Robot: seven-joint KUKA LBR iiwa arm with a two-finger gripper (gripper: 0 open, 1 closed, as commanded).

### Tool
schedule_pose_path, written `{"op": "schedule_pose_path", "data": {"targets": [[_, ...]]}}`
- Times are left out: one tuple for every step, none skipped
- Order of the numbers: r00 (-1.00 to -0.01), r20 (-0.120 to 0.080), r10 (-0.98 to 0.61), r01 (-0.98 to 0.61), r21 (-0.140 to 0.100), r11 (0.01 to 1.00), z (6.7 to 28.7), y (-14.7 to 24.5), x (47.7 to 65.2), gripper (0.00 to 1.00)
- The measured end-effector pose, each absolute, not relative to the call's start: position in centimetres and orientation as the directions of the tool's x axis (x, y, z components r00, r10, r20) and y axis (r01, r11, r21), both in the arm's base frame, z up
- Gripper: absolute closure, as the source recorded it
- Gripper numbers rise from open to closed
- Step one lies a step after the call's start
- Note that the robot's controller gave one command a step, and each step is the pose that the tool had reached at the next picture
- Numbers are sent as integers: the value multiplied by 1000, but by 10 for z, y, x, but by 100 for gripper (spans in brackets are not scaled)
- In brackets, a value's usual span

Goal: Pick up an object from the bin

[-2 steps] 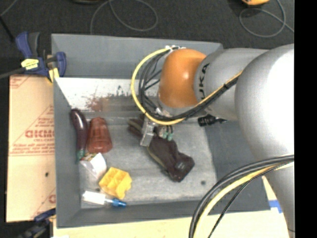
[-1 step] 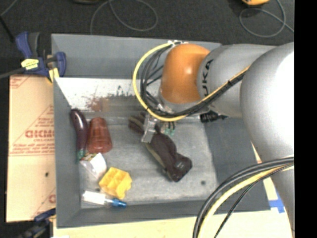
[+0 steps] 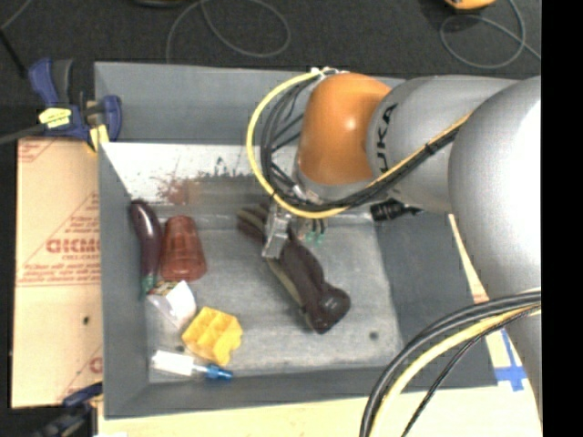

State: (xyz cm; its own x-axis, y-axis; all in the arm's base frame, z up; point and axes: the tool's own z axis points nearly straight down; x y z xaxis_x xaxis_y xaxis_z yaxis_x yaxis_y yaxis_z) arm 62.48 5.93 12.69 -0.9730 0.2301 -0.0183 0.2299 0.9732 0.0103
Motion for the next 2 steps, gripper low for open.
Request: {"op": "schedule_pose_path", "data": {"targets": [[-973, -16, 230, 230, 10, 973, 140, 59, 624, 100], [-973, -21, 230, 230, 12, 973, 154, 59, 625, 100]]}}
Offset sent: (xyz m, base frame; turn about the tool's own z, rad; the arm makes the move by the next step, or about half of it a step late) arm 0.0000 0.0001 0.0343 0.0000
